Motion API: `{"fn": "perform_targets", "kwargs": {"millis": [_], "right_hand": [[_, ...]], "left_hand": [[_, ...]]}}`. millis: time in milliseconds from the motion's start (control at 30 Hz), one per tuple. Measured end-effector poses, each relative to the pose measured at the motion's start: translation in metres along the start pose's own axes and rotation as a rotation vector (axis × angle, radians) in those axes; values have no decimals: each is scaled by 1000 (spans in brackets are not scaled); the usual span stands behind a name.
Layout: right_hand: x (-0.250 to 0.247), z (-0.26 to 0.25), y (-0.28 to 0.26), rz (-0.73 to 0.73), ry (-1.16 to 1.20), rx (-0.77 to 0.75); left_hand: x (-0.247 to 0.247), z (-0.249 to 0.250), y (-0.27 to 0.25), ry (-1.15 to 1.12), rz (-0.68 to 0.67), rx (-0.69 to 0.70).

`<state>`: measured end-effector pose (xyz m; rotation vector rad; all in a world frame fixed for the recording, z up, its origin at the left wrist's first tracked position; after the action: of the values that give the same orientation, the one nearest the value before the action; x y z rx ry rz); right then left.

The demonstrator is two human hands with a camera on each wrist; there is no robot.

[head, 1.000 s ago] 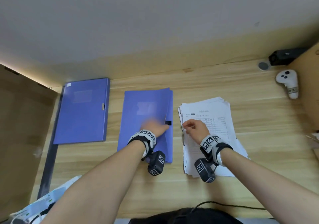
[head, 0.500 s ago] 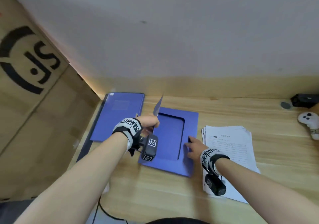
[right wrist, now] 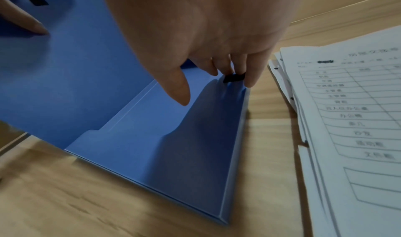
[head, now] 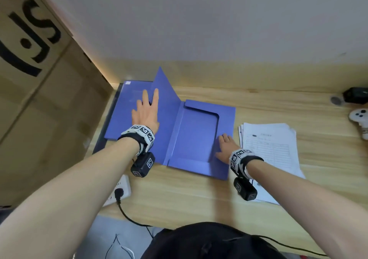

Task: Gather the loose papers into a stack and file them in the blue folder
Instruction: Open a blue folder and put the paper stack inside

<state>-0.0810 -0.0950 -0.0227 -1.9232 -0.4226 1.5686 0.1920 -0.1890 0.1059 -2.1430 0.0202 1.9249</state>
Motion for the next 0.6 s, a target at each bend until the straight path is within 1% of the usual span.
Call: {"fn": "perform_targets", "kwargs": {"millis": [67,100,233,333,467,533,600], "right_hand": [[4,2,0,12,-38,2],[5,2,1,23,-64,6],[0,5,8,69,-146,28],[-6,8,16,94,-170,54],[-12,6,24,102,-181,92],[-13,4,25,93,-165,109],[-12,2,25,75,-128,133]], "left_hand": [[10,-13,5,95,-23,36],[13,-22,9,100,-47,30],[30,-59,31,-66,-147,-38],[53,-72,37,-148,-197,-74],[87,-76,40,-172,-272,-116],[103,-68,40,-172,-358,-86],[116,-51,38,-235,-452,-48]]}}
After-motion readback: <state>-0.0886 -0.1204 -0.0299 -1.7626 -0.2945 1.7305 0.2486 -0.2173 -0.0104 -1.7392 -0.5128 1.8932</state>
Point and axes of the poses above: each hand's wrist, its own y-axis towards the middle knuckle, its own x-axis out of the palm, z = x × y, the point moved 2 cm from there along y, towards the middle knuckle, and after that the axes turned 11 degrees about x, right-handed, at the moved point
